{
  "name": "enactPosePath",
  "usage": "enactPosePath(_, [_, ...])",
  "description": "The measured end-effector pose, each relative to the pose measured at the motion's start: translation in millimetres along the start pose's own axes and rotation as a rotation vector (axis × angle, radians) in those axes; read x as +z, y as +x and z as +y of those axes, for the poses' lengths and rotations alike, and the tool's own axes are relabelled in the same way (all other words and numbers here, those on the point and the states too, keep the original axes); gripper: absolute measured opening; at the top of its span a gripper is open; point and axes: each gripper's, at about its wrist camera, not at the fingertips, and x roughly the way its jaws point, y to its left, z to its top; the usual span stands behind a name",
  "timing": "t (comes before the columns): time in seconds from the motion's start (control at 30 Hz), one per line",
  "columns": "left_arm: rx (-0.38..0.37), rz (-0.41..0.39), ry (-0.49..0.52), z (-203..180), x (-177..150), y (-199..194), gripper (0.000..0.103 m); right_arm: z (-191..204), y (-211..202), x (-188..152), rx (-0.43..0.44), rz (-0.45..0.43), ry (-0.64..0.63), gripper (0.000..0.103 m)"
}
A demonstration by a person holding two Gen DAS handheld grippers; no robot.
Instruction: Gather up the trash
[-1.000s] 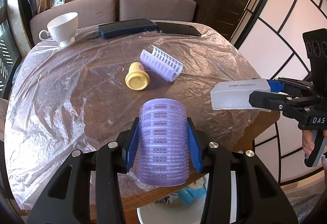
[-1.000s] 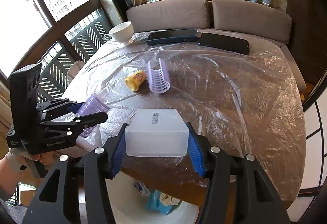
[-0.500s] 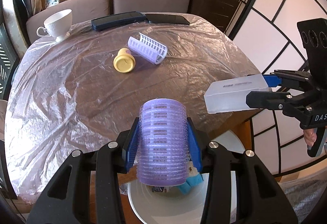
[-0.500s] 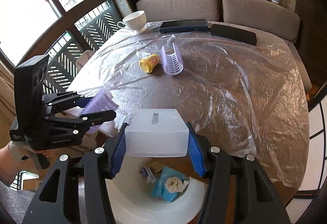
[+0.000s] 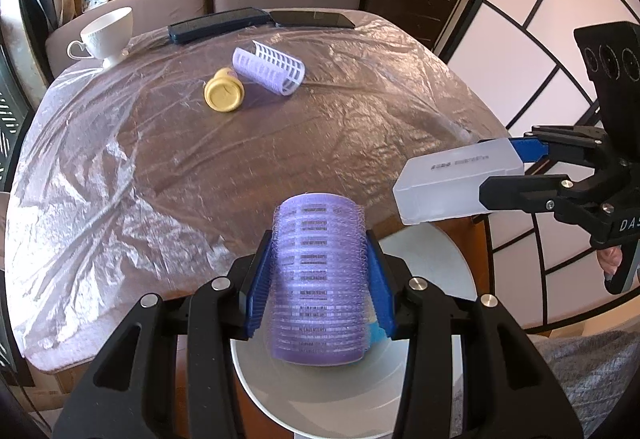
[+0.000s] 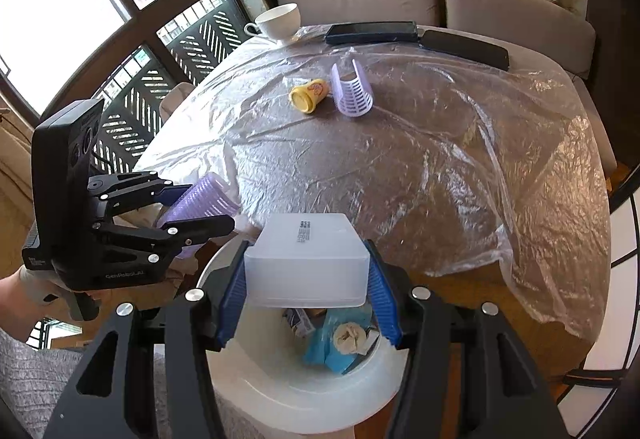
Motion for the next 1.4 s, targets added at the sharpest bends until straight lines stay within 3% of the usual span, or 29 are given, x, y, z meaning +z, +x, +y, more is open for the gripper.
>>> enactPosePath(0.67, [-0.009, 0.078, 0.028, -7, -32, 10, 0.045, 22, 8, -31, 0.001, 0.076, -0.045, 0.054])
enactPosePath(1.4, [0.013, 0.198, 0.111, -11, -57, 50, 0.045, 19, 45, -54, -0.020, 0.181, -0.084, 0.054])
